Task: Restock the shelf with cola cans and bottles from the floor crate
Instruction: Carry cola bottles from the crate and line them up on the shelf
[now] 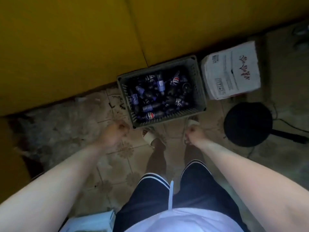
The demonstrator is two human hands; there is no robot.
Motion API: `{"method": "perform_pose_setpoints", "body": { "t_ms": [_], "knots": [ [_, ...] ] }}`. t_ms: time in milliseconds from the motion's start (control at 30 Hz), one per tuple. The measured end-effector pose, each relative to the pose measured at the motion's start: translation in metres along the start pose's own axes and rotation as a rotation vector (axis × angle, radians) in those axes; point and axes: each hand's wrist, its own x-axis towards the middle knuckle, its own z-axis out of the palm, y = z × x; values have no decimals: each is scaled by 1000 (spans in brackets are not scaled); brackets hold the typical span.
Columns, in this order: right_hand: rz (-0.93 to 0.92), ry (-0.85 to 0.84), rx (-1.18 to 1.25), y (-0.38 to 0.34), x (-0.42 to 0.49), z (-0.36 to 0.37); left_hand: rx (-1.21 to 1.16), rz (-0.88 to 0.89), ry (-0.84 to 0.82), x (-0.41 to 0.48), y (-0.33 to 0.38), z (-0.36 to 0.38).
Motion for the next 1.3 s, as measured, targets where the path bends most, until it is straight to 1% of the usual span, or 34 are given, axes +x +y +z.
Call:
{"method": "perform_pose_setpoints", "body": {
  "t_ms": [100,167,233,267,367,433,500,567,667,767,867,933,1100,1167,1233,1300],
  "knots": [
    [-112,-89,-50,-21,-4,26,-238,-71,131,21,-13,-6],
    [-165,-118,-69,-51,-15,32,-289,-117,171,32,-23,0],
    [-216,-138,-140,-61,2,38,-260,-156,136,44,-35,16],
    [-254,-139,-203,-63,14,38,-216,-166,92,50,-39,27],
    [-366,-65,-354,-70,57,30,-107,-123,-21,80,-46,62],
    [-420,-7,-401,-73,91,25,-73,-91,-24,109,-46,84],
    [-451,35,-428,-74,128,25,-38,-65,41,144,-46,102],
    [-459,37,-437,-76,164,29,14,-64,145,179,-44,115],
    [-473,-19,-465,-71,214,46,43,-116,288,224,-43,129],
    [-493,-98,-585,-67,253,73,89,-150,350,262,-49,144],
    [-521,-177,-714,-61,280,99,126,-65,396,294,-60,156],
    [-567,-187,-801,-55,293,111,150,-18,455,310,-63,158],
    [-675,-151,-1030,-55,306,109,36,-24,572,323,-67,159],
    [-703,-137,-1078,-56,304,105,-47,-47,598,320,-63,164],
    [-739,-113,-1105,-56,299,104,-149,-108,647,321,-58,165],
    [-779,-105,-1117,-57,290,101,-193,-131,681,326,-56,165]
  ]
}}
